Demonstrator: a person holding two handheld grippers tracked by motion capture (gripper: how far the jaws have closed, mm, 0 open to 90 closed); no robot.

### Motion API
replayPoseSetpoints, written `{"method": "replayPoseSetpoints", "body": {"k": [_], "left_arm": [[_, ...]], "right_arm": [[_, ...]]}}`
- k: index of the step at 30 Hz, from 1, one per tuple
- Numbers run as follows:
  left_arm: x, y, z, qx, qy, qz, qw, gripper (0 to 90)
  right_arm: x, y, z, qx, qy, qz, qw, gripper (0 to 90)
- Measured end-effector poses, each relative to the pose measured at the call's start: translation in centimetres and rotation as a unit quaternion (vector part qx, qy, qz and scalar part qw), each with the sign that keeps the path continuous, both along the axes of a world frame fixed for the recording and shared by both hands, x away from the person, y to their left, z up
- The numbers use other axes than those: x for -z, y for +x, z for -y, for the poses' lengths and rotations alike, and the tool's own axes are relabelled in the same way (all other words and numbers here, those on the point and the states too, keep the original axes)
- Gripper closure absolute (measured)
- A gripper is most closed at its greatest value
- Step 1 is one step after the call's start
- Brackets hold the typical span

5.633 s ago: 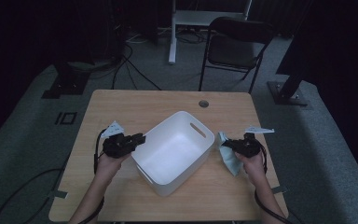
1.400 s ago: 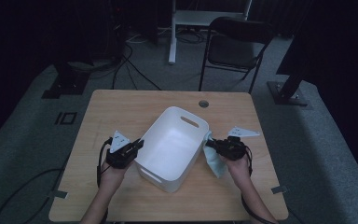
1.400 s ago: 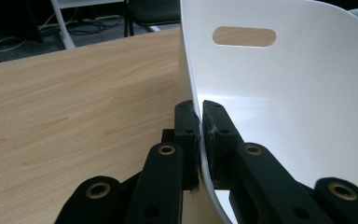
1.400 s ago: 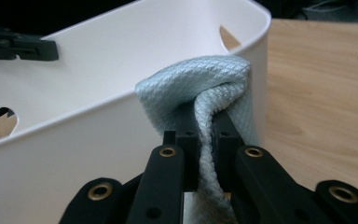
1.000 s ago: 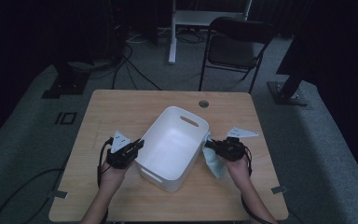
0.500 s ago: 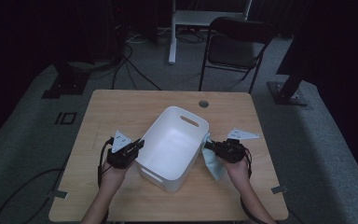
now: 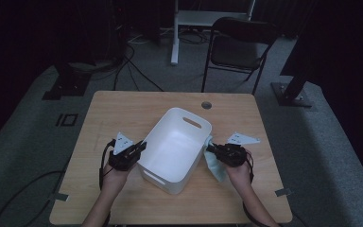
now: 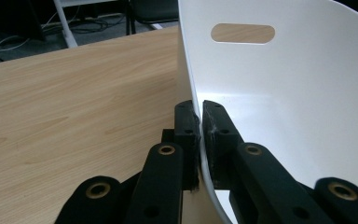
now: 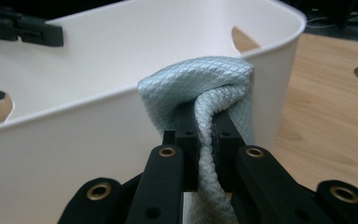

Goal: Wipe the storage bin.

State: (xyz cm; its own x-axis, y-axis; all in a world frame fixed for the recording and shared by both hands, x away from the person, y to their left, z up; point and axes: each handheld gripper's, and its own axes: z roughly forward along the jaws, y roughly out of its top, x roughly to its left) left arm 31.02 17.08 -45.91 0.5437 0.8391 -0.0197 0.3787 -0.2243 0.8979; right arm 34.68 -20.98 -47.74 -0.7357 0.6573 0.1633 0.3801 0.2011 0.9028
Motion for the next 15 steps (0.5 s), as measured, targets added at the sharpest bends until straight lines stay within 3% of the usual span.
{"method": "replayPoseSetpoints", "body": {"k": [3,6,9,11,15], "left_arm": [[0.0,-0.1,0.1,-0.003,0.002,0.001,1.0,85.6],[0.0,-0.1,0.1,-0.007,-0.001,0.0,1.0,85.6],[0.0,0.0,0.1,-0.005,0.0,-0.001,1.0,85.6],[0.0,0.0,0.2,-0.004,0.0,0.0,1.0,85.7],[0.0,-0.1,0.2,-0.005,0.002,0.001,1.0,85.8]], "right_arm": [[0.8,0.0,-0.4,0.001,-0.021,-0.01,0.9997,84.8],[0.9,-0.3,-0.3,-0.003,-0.003,-0.025,0.9997,84.8],[0.2,-1.1,-0.2,-0.019,0.022,-0.013,0.9995,84.9],[-0.1,-1.4,-0.4,-0.02,0.016,-0.004,0.9997,84.9],[0.4,-1.3,-0.8,-0.016,0.008,-0.007,0.9998,85.0]]}}
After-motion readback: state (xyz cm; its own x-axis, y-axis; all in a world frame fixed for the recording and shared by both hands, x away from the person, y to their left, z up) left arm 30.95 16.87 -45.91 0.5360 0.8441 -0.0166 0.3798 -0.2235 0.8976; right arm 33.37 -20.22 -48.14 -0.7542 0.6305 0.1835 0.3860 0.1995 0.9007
